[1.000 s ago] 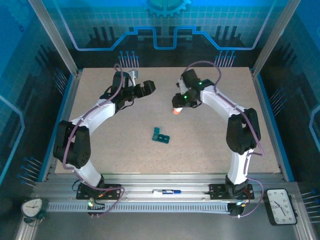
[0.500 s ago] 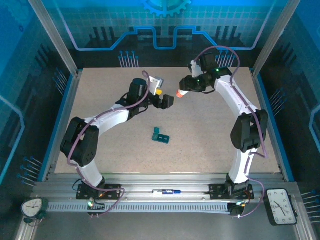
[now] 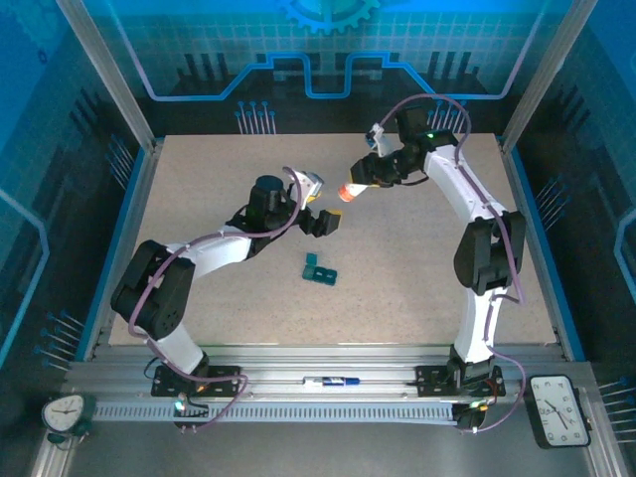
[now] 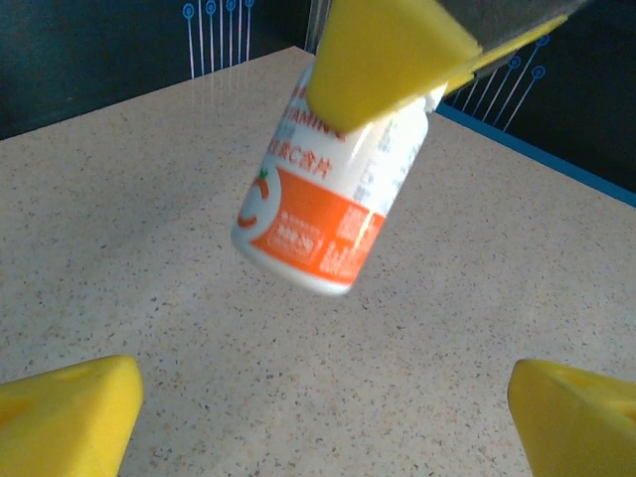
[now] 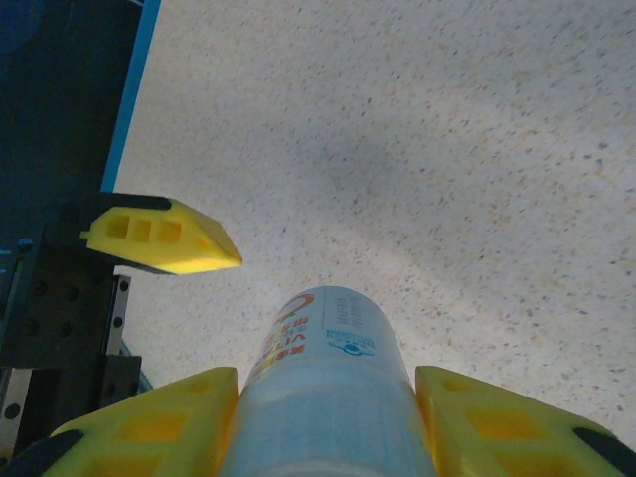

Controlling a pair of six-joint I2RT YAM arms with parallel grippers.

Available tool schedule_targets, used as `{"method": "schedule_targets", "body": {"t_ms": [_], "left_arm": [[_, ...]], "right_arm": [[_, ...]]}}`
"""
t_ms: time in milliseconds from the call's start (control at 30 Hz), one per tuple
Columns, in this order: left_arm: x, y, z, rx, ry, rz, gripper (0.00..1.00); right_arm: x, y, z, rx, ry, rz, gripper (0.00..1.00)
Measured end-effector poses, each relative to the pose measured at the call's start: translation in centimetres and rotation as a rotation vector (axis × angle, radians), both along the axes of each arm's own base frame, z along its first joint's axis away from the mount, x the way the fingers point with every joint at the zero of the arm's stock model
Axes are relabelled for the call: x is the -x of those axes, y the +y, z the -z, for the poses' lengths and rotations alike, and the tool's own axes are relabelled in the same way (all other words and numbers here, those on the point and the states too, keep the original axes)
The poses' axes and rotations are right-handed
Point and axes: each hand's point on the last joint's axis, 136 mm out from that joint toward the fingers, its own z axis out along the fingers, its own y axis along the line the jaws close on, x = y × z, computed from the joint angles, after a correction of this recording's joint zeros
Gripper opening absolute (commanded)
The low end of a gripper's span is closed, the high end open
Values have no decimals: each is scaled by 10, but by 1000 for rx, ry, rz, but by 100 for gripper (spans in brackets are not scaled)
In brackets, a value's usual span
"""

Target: Sort the pills into containers

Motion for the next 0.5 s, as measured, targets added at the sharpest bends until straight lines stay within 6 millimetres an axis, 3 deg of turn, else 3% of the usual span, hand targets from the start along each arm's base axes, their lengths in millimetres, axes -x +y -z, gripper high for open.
{"method": "schedule_targets", "body": {"t_ms": [500], "left_arm": [[7,-10,2,-43,-52,44,81]], "right_arm": [[28,35,2,-34,36,-111,37]]}}
